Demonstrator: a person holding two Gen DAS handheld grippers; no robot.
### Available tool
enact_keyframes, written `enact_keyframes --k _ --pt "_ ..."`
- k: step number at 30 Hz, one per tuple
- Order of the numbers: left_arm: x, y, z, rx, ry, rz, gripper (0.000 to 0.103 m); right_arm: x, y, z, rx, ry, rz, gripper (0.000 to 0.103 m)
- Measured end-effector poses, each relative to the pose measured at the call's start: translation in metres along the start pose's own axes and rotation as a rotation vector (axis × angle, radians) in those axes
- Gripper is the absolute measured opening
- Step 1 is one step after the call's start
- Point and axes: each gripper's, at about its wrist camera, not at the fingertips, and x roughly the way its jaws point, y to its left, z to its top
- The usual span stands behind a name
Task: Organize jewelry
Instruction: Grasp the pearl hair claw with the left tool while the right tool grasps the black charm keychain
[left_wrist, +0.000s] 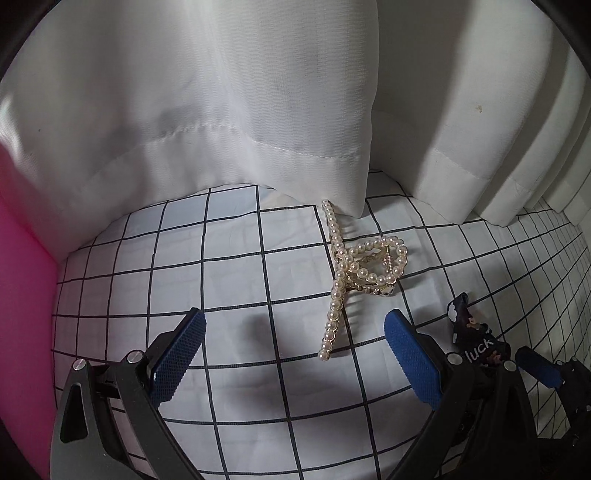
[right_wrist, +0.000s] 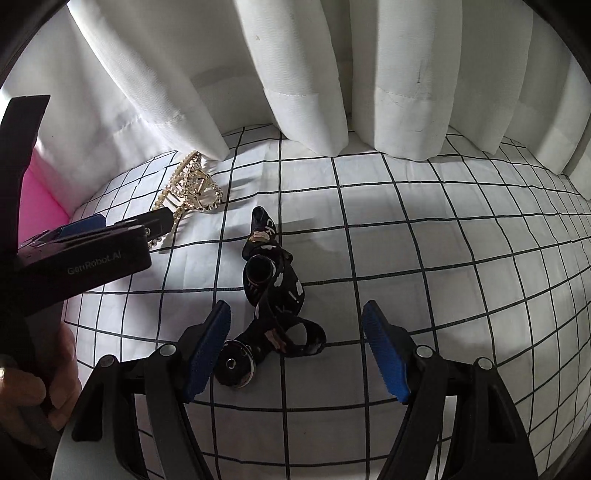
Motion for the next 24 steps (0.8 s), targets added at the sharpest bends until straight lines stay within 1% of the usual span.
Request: enact_keyframes --k 5,8,12,16,18,21,24 --pt "0.014 -0.005 0.004 0.032 0.01 0.01 0.096 0.008 0.001 0.002 -0.006 -0.001 -0.016 0.071" --pt "0.02 -0.007 0.006 0.039 0.017 0.006 0.096 0.01 0.004 0.004 -0.017 -0.017 -0.03 0.07" --pt "0.027 -0.01 0.01 0.058 0.006 0.02 0.096 0.012 0.007 0.005 -0.05 -0.039 -0.057 0.07" --pt "0.031 -0.007 0.013 0.037 0.002 0.005 0.098 0.015 0.014 0.003 -0.094 -0.064 -0.093 0.07" --pt "0.035 -0.005 0.014 0.013 0.003 -0.015 0.097 0.015 0.014 0.002 -0.099 -0.081 -0.093 0.07" --pt "0.037 -0.005 0.014 0.01 -0.017 -0.015 0.098 0.016 0.016 0.002 -0.107 -0.099 -0.092 0.07" --pt "0.038 -0.007 0.011 0.008 -0.031 -0.018 0.097 0.018 0.016 0.004 -0.116 -0.098 -0.078 0.069"
